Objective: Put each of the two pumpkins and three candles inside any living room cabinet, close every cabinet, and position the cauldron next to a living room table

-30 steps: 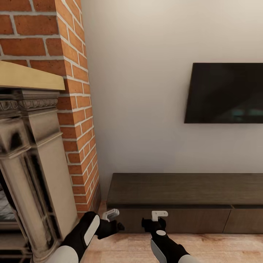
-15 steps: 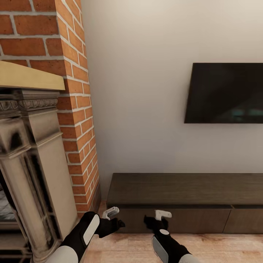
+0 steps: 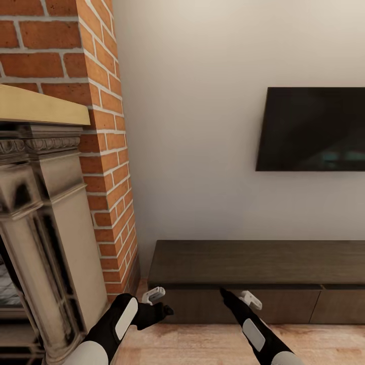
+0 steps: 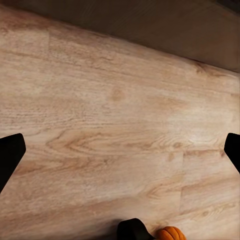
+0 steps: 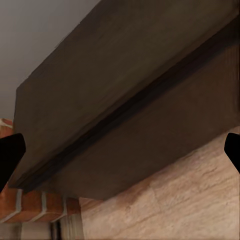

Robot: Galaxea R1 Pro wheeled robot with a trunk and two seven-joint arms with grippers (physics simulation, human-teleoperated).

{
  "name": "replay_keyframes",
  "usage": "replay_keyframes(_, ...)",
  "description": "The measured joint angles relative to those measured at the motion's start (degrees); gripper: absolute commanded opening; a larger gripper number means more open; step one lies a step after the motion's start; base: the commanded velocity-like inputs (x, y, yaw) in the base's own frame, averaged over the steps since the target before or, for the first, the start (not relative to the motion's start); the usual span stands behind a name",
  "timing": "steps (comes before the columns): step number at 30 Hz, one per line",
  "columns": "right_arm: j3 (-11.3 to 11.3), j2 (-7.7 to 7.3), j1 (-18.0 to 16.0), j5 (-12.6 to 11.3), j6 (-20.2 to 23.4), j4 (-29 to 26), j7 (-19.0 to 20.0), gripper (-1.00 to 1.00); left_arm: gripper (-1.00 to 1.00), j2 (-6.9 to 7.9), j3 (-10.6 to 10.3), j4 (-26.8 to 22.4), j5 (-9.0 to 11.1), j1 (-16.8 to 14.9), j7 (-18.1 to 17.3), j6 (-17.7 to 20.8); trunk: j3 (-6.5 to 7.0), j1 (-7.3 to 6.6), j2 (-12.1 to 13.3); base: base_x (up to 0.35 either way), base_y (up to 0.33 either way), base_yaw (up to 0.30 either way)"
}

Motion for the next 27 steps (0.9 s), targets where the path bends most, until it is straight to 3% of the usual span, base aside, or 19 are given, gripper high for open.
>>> replay_keyframes(7,-2.1,-0.19,0.0,-1.2,-0.1,0.3,0.5,1.00,1.00,0.00,0.0,-0.1,0.1,0.0,-0.1,0.0,0.00,0.00,0.0,0.000,0.000,0.000)
replay_keyframes(10,-2.2,-0.24,0.0,-4.0,-0.1,0.1,1.8,1.00,1.00,0.00,0.0,-0.1,0.3,0.0,-0.1,0.2,0.00,0.00,0.0,0.000,0.000,0.000)
replay_keyframes(11,-2.2,-0.40,0.0,-5.9,-0.1,0.1,3.4,1.00,1.00,0.00,0.0,-0.1,0.5,0.0,-0.1,0.3,0.00,0.00,0.0,0.000,0.000,0.000)
replay_keyframes(12,-2.2,-1.15,0.0,-9.4,-0.1,0.4,7.2,1.00,1.00,0.02,0.0,-0.1,1.2,0.0,-0.1,0.5,0.00,0.00,0.0,0.000,0.000,0.000)
replay_keyframes(17,-2.1,-4.15,0.0,-18.3,1.2,1.8,17.8,1.00,1.00,0.22,0.0,-0.3,4.0,0.0,0.0,2.0,0.00,0.00,0.0,0.000,0.000,0.000)
replay_keyframes(20,-2.1,-4.81,0.0,-19.8,4.4,3.0,20.2,1.00,1.00,0.26,-0.1,-2.4,4.7,0.0,0.0,2.6,0.00,0.00,0.0,0.000,0.000,0.000)
replay_keyframes(27,-2.2,-5.03,0.0,-20.4,5.9,3.6,21.1,1.00,1.00,0.35,-0.1,-6.1,4.9,0.3,0.0,4.5,-0.53,0.65,-1.2,0.000,0.000,0.000)
